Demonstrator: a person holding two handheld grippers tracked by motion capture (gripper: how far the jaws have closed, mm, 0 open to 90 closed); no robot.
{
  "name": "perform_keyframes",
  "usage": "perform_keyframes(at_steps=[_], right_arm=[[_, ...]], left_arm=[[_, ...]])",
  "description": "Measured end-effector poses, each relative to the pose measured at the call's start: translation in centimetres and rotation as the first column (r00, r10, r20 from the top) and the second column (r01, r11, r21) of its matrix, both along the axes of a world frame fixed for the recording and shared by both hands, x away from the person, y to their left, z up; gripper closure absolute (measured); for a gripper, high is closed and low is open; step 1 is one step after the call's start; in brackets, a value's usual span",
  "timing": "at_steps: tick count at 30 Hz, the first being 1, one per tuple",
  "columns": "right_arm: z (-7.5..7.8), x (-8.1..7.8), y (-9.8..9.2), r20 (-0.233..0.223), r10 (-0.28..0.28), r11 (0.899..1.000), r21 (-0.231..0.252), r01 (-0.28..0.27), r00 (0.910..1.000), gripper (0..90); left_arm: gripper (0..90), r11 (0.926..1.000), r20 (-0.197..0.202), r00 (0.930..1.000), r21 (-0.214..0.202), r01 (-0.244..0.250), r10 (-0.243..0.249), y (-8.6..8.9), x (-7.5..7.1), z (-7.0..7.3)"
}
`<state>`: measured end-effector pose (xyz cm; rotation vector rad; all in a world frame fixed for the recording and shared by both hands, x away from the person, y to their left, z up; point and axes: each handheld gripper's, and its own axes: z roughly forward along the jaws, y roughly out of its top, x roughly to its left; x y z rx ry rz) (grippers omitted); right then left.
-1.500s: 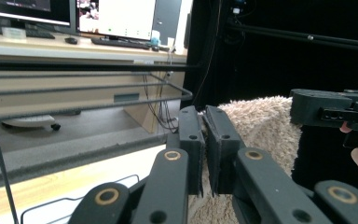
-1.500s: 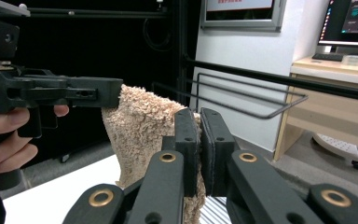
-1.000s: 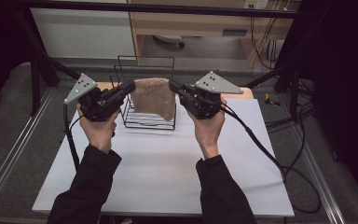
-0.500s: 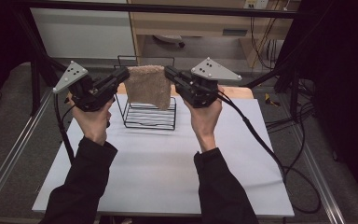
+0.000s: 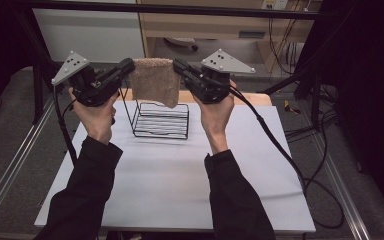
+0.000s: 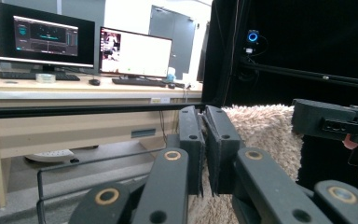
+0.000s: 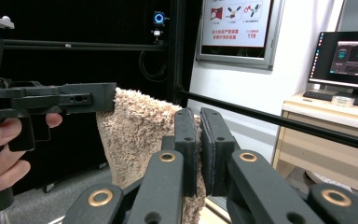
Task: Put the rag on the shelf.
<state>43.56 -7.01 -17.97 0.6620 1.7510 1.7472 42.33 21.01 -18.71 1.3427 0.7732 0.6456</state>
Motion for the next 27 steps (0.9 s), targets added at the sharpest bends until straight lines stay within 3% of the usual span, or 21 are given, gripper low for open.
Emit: perform_keyframes(at_steps=[6,20,27], right_arm=[[0.9,1.2,0.2,0.003,-0.004,1.000,0.011,0.004,1.0000,86.1],[1.5,3.5,0.3,-0.008,-0.013,1.000,0.021,0.013,0.9999,85.9],[2.3,4.7,0.4,-0.007,-0.019,1.000,0.019,0.019,0.9998,85.8]], left_arm=[[85.0,0.9999,-0.004,1.0000,-0.012,0.000,0.000,0.1,0.9,0.7],[85.0,0.9998,-0.012,0.9999,-0.022,-0.003,0.003,0.1,3.2,1.3],[85.0,0.9998,-0.010,0.9998,-0.002,-0.019,0.019,0.0,4.2,2.2]])
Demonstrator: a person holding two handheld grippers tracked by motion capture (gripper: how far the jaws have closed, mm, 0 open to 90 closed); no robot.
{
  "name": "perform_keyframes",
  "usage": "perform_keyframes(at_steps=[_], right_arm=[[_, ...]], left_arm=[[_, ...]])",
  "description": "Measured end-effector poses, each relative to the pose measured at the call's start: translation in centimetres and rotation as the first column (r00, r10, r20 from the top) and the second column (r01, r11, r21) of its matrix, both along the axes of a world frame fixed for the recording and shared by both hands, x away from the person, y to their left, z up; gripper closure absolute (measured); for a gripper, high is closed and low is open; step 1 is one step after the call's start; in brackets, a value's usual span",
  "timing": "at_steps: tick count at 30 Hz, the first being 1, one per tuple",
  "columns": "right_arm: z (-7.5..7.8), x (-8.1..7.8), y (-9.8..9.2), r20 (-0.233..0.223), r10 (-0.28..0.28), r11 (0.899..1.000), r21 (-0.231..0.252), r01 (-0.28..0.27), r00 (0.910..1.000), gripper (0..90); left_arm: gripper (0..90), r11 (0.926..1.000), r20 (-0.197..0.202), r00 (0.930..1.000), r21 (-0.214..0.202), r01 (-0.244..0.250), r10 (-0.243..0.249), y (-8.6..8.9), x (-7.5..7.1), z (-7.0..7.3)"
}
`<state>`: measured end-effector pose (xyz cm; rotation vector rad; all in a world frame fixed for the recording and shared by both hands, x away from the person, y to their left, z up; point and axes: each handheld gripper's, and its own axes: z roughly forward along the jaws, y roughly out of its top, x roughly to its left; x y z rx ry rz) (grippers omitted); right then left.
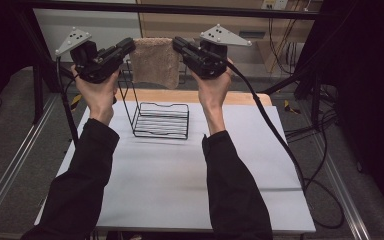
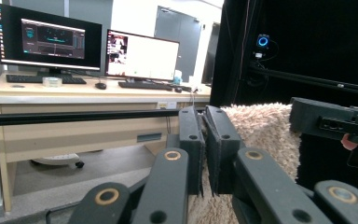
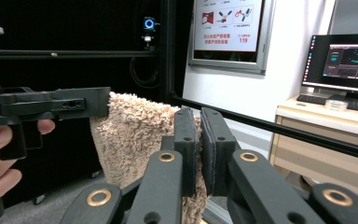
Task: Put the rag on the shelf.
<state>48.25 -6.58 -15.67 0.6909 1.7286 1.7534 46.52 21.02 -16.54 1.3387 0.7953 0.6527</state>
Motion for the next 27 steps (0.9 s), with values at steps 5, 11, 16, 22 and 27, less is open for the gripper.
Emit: perform_keyframes(at_steps=[5,11,16,22,27], right_arm=[[-0.1,1.1,0.2,-0.006,-0.013,1.000,-0.003,0.013,0.9999,85.8],[-0.7,2.6,0.6,-0.030,-0.013,1.000,-0.007,0.013,0.9994,85.7],[-0.9,3.5,0.7,-0.042,-0.017,1.000,-0.006,0.017,0.9990,85.7],[-1.2,4.9,0.6,-0.056,-0.032,0.999,-0.017,0.031,0.9979,85.6],[-1.7,5.8,0.9,-0.067,-0.030,0.999,-0.023,0.028,0.9973,85.6]], left_arm=[[85.0,0.9997,-0.001,0.9999,0.018,-0.017,0.017,0.0,0.9,0.1],[85.0,0.9992,-0.019,0.9995,0.029,-0.026,0.027,0.2,2.3,-0.3],[85.0,0.9996,-0.028,0.9994,0.020,-0.020,0.021,0.3,3.3,-0.6],[84.9,0.9991,-0.039,0.9990,0.037,-0.021,0.022,0.0,4.3,-1.1],[84.9,0.9990,-0.055,0.9981,0.037,-0.027,0.029,0.2,5.0,-1.8]])
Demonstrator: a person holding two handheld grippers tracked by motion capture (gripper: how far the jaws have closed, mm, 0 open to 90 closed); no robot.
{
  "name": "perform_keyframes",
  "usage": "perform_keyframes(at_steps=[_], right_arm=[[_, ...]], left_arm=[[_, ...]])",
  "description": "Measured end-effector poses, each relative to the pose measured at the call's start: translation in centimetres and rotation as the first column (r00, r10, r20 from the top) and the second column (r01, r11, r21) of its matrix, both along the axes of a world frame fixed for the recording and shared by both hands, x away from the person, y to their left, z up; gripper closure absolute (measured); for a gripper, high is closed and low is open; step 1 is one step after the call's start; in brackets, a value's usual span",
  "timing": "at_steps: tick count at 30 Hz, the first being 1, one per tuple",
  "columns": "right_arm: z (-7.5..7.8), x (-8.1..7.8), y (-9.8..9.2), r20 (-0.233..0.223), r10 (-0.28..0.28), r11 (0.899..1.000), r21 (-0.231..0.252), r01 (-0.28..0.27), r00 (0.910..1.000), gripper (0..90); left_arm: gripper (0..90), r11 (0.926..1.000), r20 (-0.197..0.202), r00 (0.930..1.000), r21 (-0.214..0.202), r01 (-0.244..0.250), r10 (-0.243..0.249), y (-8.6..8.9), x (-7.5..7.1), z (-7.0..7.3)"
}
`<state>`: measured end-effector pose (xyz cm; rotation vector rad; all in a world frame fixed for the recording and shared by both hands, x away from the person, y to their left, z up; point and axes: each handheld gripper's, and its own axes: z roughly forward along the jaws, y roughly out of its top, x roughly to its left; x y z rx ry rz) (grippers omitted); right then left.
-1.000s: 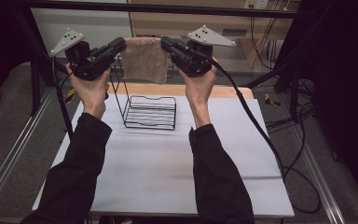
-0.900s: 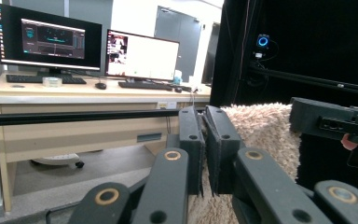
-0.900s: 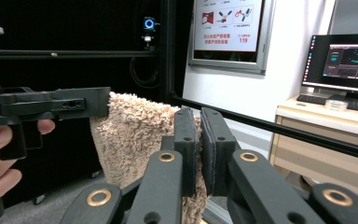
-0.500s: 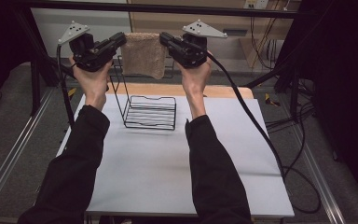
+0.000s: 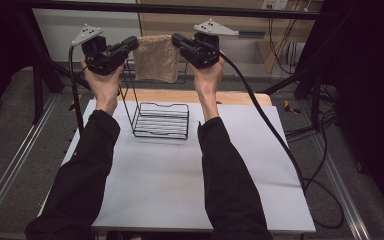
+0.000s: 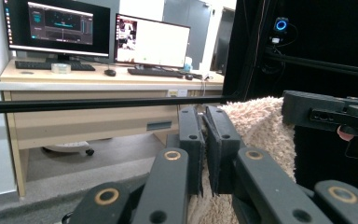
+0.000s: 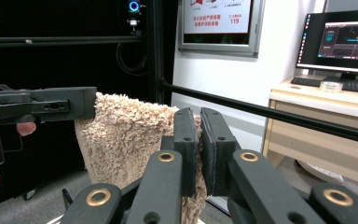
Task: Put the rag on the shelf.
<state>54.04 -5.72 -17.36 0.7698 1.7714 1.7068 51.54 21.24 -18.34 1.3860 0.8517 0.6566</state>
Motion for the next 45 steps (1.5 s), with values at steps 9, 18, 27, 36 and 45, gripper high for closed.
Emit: perform_keyframes(at_steps=[9,18,27,36,45], right_arm=[[-0.9,0.3,0.3,-0.012,0.019,0.999,-0.027,-0.019,0.9998,85.6],[-2.5,-0.2,0.1,-0.050,0.043,0.998,-0.050,-0.045,0.9979,85.6],[-3.8,-1.3,-0.2,-0.059,0.066,0.996,-0.057,-0.069,0.9961,85.4],[-4.0,-2.3,0.0,-0.036,0.088,0.993,-0.080,-0.091,0.9955,85.4],[-4.5,-3.8,0.3,-0.017,0.119,0.986,-0.119,-0.120,0.9927,85.2]], left_arm=[[85.0,0.9999,-0.019,0.9998,0.010,0.003,-0.002,0.5,0.1,-1.1],[84.9,0.9991,-0.040,0.9989,0.033,0.028,-0.026,0.7,-0.7,-2.6],[84.8,0.9971,-0.051,0.9976,0.057,0.050,-0.047,0.9,-1.6,-3.6],[84.7,0.9956,-0.051,0.9965,0.065,0.068,-0.065,1.5,-2.3,-3.9],[84.3,0.9937,-0.057,0.9946,0.067,0.090,-0.086,2.2,-3.4,-4.5]])
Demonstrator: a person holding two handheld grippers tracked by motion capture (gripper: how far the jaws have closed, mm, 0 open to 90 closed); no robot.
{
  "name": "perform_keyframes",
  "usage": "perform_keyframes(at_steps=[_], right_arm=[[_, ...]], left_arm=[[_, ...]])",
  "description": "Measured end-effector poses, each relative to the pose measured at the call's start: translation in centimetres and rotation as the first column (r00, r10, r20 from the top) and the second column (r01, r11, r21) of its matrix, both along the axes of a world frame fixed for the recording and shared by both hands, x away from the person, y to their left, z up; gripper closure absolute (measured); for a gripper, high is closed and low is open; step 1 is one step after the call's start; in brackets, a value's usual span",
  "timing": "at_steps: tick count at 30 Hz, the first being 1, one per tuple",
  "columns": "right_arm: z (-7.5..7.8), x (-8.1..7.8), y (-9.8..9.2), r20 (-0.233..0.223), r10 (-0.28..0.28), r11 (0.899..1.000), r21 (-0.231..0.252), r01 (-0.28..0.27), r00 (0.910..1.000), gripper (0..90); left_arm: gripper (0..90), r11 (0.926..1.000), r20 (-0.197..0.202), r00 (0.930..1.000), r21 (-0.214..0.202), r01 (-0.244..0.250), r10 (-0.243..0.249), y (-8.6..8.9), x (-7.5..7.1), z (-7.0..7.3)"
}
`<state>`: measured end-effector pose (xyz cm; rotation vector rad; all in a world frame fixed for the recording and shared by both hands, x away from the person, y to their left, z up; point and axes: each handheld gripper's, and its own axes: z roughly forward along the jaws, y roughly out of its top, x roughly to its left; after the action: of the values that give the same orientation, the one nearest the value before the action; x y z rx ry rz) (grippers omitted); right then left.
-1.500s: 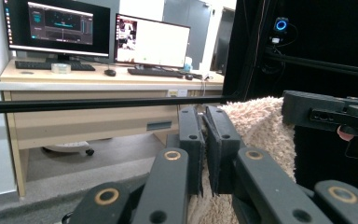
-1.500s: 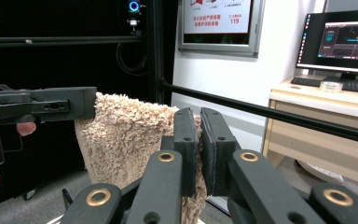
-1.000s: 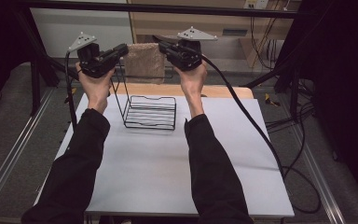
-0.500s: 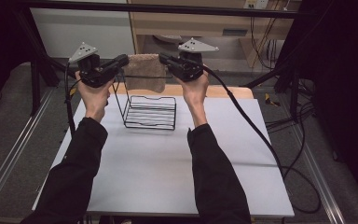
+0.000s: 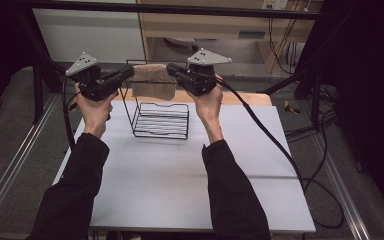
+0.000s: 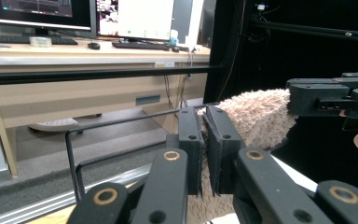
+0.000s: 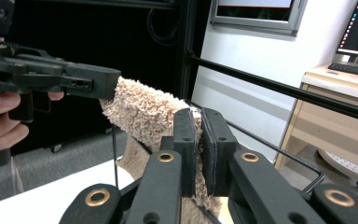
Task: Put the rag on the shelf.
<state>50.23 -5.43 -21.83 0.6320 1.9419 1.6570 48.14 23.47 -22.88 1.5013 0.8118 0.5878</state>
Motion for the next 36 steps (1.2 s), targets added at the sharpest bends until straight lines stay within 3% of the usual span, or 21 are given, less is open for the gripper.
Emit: perform_keyframes(at_steps=[12,22,29,34,36], right_arm=[[-0.8,-1.3,0.0,-0.001,-0.006,0.998,-0.063,0.005,1.0000,85.0],[-1.6,-1.9,0.0,-0.004,0.008,0.995,-0.097,-0.009,1.0000,85.0],[-2.1,-2.2,-0.2,-0.015,0.019,0.994,-0.108,-0.021,0.9997,85.0],[-2.4,-2.4,-0.1,-0.009,0.025,0.990,-0.136,-0.026,0.9996,84.9],[-2.5,-2.4,-0.1,-0.006,0.027,0.989,-0.144,-0.028,0.9996,84.8]], left_arm=[[83.8,0.9983,-0.023,0.9997,0.058,-0.006,0.007,-0.5,-0.8,-0.9],[79.6,0.9981,-0.059,0.9982,0.059,0.013,-0.010,-0.2,-1.3,-1.7],[71.0,0.9993,-0.068,0.9977,0.037,0.000,0.003,0.8,-2.1,0.1],[73.2,0.9995,-0.077,0.9968,0.026,-0.016,0.018,0.5,-1.8,1.6],[75.8,0.9994,-0.091,0.9958,0.033,-0.011,0.014,-0.4,-1.2,2.1]])
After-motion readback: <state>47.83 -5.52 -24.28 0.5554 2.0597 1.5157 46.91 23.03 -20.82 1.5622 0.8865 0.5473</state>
